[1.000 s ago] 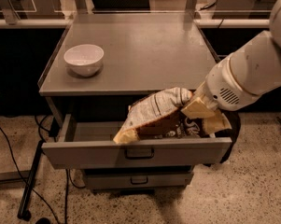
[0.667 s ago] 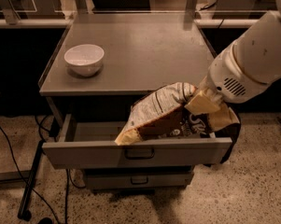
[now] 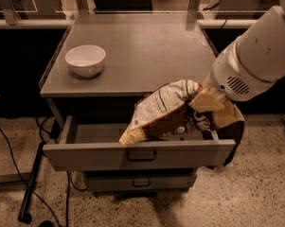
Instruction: Pick brown chip bag from top drawer and place on counter
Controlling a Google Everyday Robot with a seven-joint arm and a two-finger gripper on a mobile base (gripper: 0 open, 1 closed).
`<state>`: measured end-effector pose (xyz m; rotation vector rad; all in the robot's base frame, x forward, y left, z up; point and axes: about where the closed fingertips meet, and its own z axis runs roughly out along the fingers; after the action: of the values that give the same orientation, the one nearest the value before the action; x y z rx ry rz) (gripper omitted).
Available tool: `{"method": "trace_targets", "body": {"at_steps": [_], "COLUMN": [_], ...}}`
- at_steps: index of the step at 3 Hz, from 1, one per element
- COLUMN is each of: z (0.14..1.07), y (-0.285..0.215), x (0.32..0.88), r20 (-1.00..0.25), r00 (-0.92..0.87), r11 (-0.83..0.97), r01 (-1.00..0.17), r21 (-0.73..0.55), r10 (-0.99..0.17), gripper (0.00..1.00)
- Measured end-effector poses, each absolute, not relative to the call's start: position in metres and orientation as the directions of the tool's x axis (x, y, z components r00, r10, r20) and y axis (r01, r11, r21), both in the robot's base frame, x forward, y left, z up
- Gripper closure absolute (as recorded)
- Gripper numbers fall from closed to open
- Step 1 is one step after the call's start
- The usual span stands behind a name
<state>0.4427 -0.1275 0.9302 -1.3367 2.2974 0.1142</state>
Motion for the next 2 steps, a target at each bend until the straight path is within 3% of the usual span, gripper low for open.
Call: {"method": "trace_targets", "body": {"at_steps": [2], "z": [0.971], "y": [-0.133], "x": [0.487], "r20": [-0.434], "r00": [-0.333], "r11": [0.493], "r01": [-0.803], "r21": [-0.334], "r10": [-0.837], "gripper": [1.00]}}
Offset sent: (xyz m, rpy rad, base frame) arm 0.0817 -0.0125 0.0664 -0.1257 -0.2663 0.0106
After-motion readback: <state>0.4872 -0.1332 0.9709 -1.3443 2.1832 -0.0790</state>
